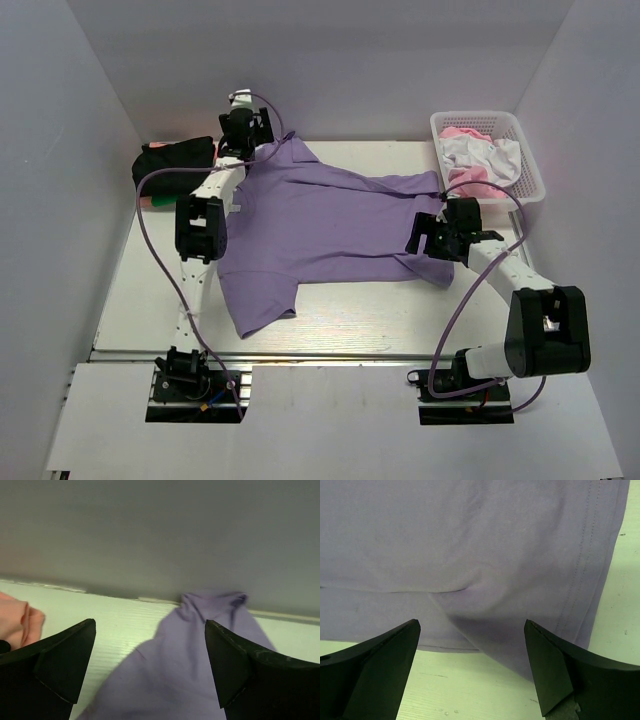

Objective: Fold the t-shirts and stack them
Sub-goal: Flatten out the tshirt

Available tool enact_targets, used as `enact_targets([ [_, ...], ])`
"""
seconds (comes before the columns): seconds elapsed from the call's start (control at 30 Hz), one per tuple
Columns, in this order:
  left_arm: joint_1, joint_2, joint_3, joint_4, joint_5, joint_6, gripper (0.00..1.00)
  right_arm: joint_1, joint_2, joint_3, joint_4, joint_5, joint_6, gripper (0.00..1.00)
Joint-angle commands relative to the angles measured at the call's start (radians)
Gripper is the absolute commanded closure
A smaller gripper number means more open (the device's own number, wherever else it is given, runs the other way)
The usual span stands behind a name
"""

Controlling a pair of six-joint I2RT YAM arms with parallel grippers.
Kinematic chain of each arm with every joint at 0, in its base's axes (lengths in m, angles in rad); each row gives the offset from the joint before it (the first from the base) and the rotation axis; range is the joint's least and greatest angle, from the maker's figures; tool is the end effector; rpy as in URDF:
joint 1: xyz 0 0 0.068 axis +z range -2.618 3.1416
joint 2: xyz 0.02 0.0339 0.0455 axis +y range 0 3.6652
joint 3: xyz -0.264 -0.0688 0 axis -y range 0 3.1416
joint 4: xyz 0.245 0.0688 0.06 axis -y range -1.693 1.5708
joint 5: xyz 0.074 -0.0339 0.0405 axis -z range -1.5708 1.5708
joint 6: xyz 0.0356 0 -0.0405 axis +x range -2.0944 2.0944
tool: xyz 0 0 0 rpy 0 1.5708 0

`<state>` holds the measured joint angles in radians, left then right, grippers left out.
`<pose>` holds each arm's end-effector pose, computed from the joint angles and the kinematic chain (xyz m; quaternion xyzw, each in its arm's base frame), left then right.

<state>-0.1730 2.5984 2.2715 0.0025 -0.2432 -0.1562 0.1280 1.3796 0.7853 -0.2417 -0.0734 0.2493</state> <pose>0.5927 -0.0949 0.1935 -0.0640 0.8066 0.0022 0.5876 0.2772 0.0383 0.2040 0.0434 0.9317 0.1010 0.3462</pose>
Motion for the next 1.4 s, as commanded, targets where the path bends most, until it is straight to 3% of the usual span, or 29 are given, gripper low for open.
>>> enact_targets([
  [0.0,-0.034,-0.211,-0.065,0.047,0.113,-0.005,0.00,-0.004,-0.043,0.019,0.004,-0.011,-0.012,0.10],
  [0.23,-0.063,-0.501,-0.462,-0.087,0.225,0.015,0.00,-0.002,-0.076,0.011,-0.002,0.020,0.025,0.10],
  [0.3,-0.063,-0.616,-0.621,-0.148,0.298,-0.041,0.00,-0.002,-0.076,0.014,0.031,0.024,0.028,0.10],
  [0.4,-0.083,-0.765,-0.818,-0.113,0.425,-0.084,0.00,0.005,-0.060,0.028,0.105,-0.023,0.022,0.10],
  [0.43,-0.083,-0.799,-0.945,-0.093,0.470,-0.095,0.00,0.007,-0.038,0.051,0.120,-0.038,0.022,0.10],
  [0.6,-0.128,-0.916,-1.237,-0.018,0.585,-0.164,0.00,0.053,0.180,0.236,0.162,-0.083,0.010,0.10],
  [0.93,-0.155,-0.916,-1.343,-0.058,0.536,-0.134,0.00,0.116,0.600,0.587,0.162,0.001,0.007,0.10],
  [1.37,-0.155,-0.885,-1.422,-0.122,0.483,-0.134,0.00,0.116,0.947,1.004,0.199,0.105,0.090,0.10],
])
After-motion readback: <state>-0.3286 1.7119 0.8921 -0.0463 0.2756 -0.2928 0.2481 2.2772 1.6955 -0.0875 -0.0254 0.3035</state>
